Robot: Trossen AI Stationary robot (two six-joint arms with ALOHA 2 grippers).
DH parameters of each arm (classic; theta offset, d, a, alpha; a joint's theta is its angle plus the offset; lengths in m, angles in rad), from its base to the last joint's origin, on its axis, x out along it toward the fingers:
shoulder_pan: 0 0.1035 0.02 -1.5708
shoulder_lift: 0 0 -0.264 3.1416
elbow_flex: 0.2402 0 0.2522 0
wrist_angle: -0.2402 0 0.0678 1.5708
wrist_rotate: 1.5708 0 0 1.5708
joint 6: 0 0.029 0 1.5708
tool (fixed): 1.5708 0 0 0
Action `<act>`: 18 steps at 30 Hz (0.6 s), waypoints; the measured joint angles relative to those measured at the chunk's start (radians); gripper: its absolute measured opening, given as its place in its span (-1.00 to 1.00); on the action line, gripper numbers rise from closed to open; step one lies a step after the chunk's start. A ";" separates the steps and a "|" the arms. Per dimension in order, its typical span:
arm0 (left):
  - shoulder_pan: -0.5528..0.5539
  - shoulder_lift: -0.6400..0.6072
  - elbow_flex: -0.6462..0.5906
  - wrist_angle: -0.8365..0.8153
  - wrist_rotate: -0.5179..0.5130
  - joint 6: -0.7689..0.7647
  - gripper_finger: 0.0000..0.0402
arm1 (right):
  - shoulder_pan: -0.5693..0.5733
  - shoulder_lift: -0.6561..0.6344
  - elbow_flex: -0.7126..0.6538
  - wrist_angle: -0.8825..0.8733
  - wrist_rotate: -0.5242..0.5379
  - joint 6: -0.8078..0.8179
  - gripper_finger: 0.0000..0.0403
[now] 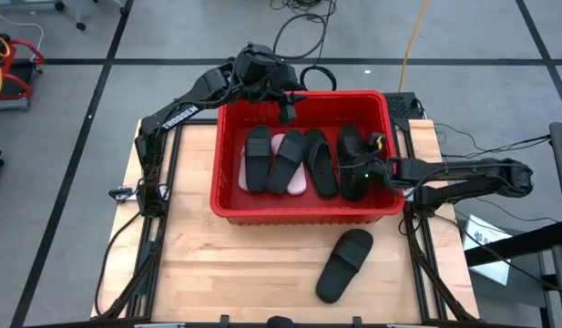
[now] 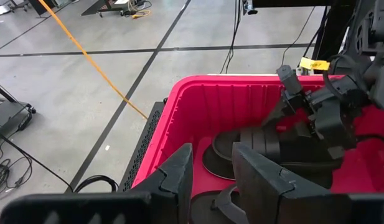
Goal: Pick and place slides into bin
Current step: Put the black slipper into the red bin
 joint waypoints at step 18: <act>0.000 0.000 0.000 0.000 0.001 0.000 -0.43 | -0.010 0.055 0.000 -0.093 -0.114 0.094 -0.14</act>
